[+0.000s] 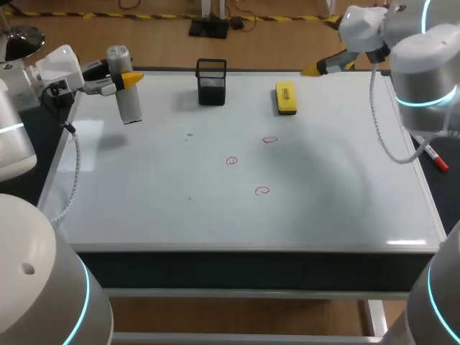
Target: Pick up the inspection probe, press it on each red-marked spot on the whiteboard one by one, put down the probe, pick up the eraser, and wipe off all the red marks.
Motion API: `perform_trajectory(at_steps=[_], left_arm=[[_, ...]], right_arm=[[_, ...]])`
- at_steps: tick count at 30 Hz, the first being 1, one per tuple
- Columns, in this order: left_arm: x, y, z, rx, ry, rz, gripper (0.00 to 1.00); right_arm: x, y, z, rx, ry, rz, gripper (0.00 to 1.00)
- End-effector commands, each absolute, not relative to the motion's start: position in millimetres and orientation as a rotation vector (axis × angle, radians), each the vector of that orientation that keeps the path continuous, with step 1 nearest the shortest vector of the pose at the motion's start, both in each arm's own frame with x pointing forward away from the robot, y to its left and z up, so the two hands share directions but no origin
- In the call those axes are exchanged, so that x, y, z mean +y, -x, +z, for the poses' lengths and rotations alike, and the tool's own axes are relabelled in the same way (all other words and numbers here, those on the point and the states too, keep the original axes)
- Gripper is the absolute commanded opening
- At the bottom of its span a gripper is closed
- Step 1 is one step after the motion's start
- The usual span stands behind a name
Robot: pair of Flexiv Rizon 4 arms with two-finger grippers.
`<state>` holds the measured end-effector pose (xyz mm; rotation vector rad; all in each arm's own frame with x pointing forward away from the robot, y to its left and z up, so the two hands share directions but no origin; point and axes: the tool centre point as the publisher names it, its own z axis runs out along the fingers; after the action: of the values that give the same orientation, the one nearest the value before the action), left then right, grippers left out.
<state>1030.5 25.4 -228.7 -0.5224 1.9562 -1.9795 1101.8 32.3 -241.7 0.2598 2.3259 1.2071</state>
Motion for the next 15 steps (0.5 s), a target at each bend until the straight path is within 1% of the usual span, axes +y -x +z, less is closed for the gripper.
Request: perform_trajectory(at_steps=[1,4,11,15], left_arm=[[25.0,-1030.4,-228.6,1.953,0.522,-1.98,0.0],[25.0,-1030.4,-228.6,1.953,0.522,-1.98,0.0],[25.0,-1030.4,-228.6,1.953,0.522,-1.98,0.0],[25.0,-1030.4,-228.6,1.953,0.522,-1.98,0.0]], right_arm=[[30.4,-1108.1,-244.4,2.843,0.737,0.483,1.0],[30.6,-1108.9,-248.1,2.822,0.966,0.298,1.0],[28.2,-1113.2,-260.8,2.711,1.325,-0.212,1.0],[30.6,-1113.6,-259.8,2.751,1.259,-0.144,1.0]])
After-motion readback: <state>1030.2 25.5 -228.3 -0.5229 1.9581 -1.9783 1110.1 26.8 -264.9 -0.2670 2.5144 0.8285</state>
